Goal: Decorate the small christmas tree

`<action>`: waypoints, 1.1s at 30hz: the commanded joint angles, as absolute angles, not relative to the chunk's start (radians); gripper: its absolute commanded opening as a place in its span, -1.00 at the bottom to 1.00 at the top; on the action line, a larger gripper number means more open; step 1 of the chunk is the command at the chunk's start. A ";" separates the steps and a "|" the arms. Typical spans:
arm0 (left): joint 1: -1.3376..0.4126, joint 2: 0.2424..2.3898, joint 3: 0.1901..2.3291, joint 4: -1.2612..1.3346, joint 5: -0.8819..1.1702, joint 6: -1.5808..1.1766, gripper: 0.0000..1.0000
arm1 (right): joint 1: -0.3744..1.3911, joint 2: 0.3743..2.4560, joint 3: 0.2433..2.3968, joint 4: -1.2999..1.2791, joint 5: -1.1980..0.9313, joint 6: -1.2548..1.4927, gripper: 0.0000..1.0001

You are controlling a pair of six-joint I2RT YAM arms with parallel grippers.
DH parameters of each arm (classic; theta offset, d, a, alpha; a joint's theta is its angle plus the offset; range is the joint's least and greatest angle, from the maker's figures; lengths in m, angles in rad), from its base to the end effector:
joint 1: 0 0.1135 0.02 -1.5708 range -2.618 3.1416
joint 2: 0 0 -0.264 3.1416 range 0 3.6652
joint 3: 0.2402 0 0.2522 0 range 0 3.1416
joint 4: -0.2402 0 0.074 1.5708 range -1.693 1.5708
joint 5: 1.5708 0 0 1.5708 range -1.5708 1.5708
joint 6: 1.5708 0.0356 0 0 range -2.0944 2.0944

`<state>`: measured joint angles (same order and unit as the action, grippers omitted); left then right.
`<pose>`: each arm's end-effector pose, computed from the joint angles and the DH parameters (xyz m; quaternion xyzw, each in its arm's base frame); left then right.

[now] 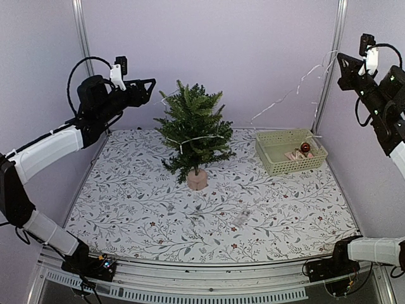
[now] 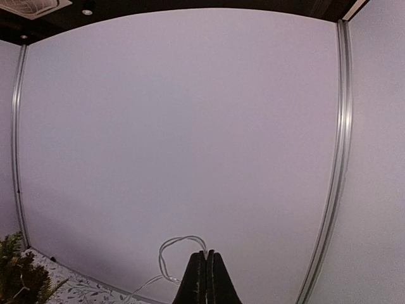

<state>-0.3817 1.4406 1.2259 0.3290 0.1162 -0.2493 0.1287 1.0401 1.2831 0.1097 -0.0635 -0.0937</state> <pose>0.3200 -0.1329 0.3942 0.0872 0.6601 -0.2679 0.6963 0.2104 0.0295 0.4962 -0.0893 0.5654 0.0325 0.8193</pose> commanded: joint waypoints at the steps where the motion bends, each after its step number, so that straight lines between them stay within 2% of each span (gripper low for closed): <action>1: -0.449 1.378 1.196 0.306 0.040 -0.155 0.46 | 0.181 0.974 1.241 -0.025 -0.221 -0.059 -1.00; 10: -0.633 1.198 1.029 0.385 -0.131 -0.003 0.46 | 0.239 0.875 1.240 -0.043 -0.467 -0.010 -1.00; 18: -0.793 1.121 0.932 0.403 -0.140 0.165 0.43 | 0.241 0.905 1.382 -0.039 -0.474 -0.005 -1.00; 22: -0.872 1.121 0.899 0.400 -0.191 0.247 0.42 | 0.243 0.931 1.370 -0.010 -0.494 0.045 -1.00; 33: -0.936 1.110 0.842 0.421 -0.153 0.288 0.40 | 0.245 1.030 1.462 0.056 -0.355 0.011 -1.00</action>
